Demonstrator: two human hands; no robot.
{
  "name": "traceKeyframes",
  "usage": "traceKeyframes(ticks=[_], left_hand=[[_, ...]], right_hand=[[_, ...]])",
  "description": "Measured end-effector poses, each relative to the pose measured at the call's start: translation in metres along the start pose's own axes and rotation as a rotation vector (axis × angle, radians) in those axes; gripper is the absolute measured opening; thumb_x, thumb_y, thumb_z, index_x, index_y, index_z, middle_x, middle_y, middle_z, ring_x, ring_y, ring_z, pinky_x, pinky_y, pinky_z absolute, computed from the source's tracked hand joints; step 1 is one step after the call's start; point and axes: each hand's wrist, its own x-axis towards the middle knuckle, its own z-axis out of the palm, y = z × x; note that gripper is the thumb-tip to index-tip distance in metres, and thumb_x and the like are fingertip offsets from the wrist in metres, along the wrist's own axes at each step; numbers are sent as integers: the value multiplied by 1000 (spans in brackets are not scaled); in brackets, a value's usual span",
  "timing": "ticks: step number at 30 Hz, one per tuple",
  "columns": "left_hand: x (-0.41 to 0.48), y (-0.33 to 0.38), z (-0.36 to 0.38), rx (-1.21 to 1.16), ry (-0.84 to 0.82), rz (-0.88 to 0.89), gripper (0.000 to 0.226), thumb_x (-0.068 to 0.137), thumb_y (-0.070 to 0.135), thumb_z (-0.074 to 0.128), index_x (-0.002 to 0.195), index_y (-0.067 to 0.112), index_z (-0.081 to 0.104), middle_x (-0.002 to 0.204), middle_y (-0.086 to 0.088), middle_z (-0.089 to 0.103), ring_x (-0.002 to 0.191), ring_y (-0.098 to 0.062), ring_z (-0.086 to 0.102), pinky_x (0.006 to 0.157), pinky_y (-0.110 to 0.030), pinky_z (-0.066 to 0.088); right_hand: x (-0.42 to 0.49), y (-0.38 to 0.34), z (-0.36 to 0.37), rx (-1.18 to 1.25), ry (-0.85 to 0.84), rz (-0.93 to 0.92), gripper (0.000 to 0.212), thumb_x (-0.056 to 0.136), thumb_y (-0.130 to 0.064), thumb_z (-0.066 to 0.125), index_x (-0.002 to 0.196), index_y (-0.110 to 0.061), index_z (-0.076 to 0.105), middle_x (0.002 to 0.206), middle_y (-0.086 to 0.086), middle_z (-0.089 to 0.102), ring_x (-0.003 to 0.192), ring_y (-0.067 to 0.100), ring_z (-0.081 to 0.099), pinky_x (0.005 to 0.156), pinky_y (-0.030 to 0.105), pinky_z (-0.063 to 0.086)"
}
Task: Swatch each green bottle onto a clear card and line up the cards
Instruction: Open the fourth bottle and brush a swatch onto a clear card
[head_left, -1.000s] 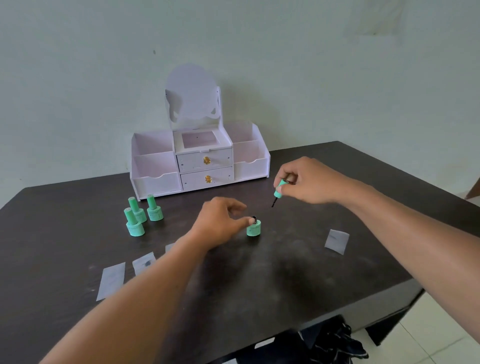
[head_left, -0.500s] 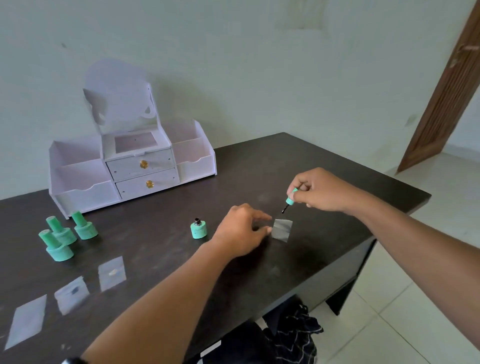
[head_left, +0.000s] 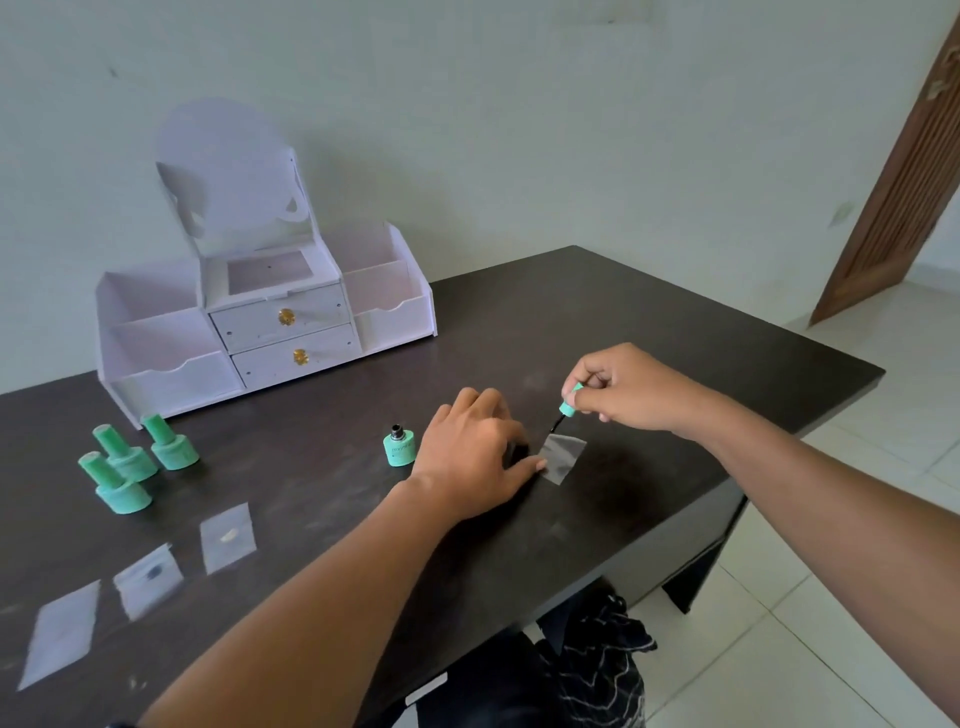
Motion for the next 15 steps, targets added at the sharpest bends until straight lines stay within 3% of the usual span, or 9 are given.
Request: traceKeyframes(ticks=[6, 15], left_hand=[[-7, -2, 3, -140, -7, -10, 53, 86, 56, 59, 137, 43, 51, 134, 5, 40, 119, -20, 42, 97, -42, 46], [-5, -6, 11, -176, -87, -63, 41, 90, 58, 53, 130, 47, 60, 127, 11, 47, 119, -17, 40, 98, -36, 40]], right_hand=[[-1, -7, 7, 33, -6, -29, 13, 88, -12, 67, 84, -19, 77, 66, -1, 68, 57, 10, 60, 66, 29, 50], [-7, -7, -5, 19, -13, 9, 12, 87, -15, 66, 81, -18, 77, 67, -4, 70, 57, 9, 58, 54, 16, 43]])
